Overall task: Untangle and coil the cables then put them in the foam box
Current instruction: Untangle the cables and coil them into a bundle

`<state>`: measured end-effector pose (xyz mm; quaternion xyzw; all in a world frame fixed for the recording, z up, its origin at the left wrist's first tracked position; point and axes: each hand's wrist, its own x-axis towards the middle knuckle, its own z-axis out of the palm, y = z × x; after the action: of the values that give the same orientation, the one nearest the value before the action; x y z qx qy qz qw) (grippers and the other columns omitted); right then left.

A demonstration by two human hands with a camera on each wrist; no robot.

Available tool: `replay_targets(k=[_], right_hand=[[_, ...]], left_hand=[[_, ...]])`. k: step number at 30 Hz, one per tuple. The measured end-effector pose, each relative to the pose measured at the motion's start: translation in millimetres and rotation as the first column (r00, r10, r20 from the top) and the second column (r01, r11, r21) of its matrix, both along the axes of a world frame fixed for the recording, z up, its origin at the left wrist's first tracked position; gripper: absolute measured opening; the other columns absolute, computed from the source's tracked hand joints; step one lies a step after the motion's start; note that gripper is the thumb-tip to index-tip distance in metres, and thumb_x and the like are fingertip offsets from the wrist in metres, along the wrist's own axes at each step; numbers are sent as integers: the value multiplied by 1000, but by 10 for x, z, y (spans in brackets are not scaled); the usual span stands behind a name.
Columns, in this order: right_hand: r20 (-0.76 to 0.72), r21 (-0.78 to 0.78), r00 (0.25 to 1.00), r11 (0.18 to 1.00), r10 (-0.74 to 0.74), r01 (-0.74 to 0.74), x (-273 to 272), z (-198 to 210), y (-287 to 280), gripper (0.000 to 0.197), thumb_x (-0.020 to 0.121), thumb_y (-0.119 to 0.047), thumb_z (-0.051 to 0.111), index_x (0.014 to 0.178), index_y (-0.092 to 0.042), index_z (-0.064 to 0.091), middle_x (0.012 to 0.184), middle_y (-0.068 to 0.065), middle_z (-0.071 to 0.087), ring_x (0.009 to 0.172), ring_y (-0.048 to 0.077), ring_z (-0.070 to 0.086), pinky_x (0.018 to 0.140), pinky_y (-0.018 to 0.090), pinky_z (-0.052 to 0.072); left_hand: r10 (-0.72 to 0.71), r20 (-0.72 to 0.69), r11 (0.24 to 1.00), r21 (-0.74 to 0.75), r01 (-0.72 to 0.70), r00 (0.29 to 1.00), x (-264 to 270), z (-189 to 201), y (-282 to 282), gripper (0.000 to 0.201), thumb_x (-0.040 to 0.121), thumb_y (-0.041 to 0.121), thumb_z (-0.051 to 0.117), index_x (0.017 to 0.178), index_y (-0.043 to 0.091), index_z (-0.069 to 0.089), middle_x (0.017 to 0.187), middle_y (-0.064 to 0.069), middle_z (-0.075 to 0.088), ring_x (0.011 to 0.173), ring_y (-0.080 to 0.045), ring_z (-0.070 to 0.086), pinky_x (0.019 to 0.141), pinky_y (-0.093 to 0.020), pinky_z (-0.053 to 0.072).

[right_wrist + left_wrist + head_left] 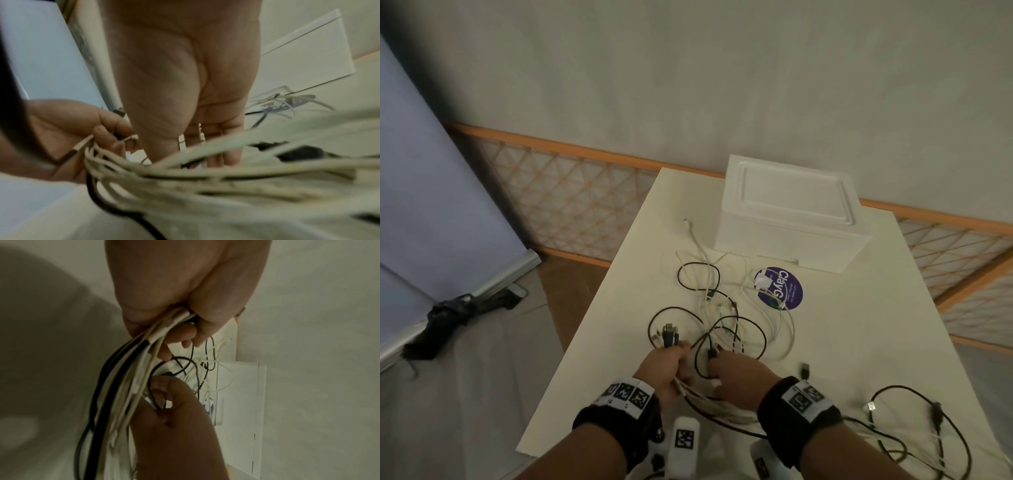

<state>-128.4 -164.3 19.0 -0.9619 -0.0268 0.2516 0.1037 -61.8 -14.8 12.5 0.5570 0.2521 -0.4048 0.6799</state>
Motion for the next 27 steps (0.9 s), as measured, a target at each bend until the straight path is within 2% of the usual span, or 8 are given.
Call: replay_targets(k=[3,6,10,12,15,18,22,27], right_hand=[[42,18,999,1000,-24,24,19,-24,-2,23,90,-17,46,106,-13,62,110,11,57,99,32,59,83,39,49],[195,288,923,919,-333,271,95,172,-76,15,92,-22,51,96,-14,63,94,5,61,89,22,60,75,27,45],[86,744,689,506,-720,436,223,620,-174,9,92,-18,58,89,-10,62,78,2,67,70,10,65,69,19,53],[-49,893,691,278,-722,354,260,787,-159,9,93,-7,56,92,0,60,80,9,67,73,14,66,75,26,56],[-168,942,731,111,-661,317,221,858,-140,9,94,1,50,89,4,57,74,12,63,68,18,64,70,29,57],[-247,920,724,77,-644,383,92,725,-217,13,96,-1,47,85,-2,55,71,5,63,62,19,61,65,28,55],[-121,878,645,222,-754,424,-80,572,-437,21,97,-8,46,80,-7,57,60,1,51,53,16,46,52,23,46],[-79,893,463,143,-883,426,-332,594,-757,31,99,-9,42,72,-3,57,49,0,33,44,12,34,41,24,39]], left_hand=[[-30,-10,987,-158,28,1000,23,82,-27,15,94,11,54,103,5,64,92,-18,69,40,-13,36,47,-26,38],[-30,62,971,-234,44,998,97,184,-94,17,96,15,52,102,3,64,100,-17,70,35,-9,30,48,-27,40],[-96,38,983,-154,100,995,138,243,-202,21,97,18,52,91,1,63,75,-12,68,35,-9,29,43,-24,40],[-118,-11,986,-121,116,993,148,258,-266,23,98,20,52,90,1,62,75,-13,70,34,-8,30,42,-22,39],[-45,-43,979,-203,35,998,150,264,-353,22,99,18,48,90,1,61,70,-12,70,32,-8,32,40,-21,41],[74,-81,962,-259,-92,994,181,234,-387,15,99,13,47,97,2,57,59,-7,64,31,-8,34,41,-22,42],[170,-128,953,-230,-196,977,242,129,-408,24,99,9,47,81,2,61,72,-10,58,31,-7,36,41,-18,43],[209,-82,974,-66,-215,974,387,26,-386,30,98,11,46,72,2,57,62,-11,48,34,-15,45,40,-20,41]])
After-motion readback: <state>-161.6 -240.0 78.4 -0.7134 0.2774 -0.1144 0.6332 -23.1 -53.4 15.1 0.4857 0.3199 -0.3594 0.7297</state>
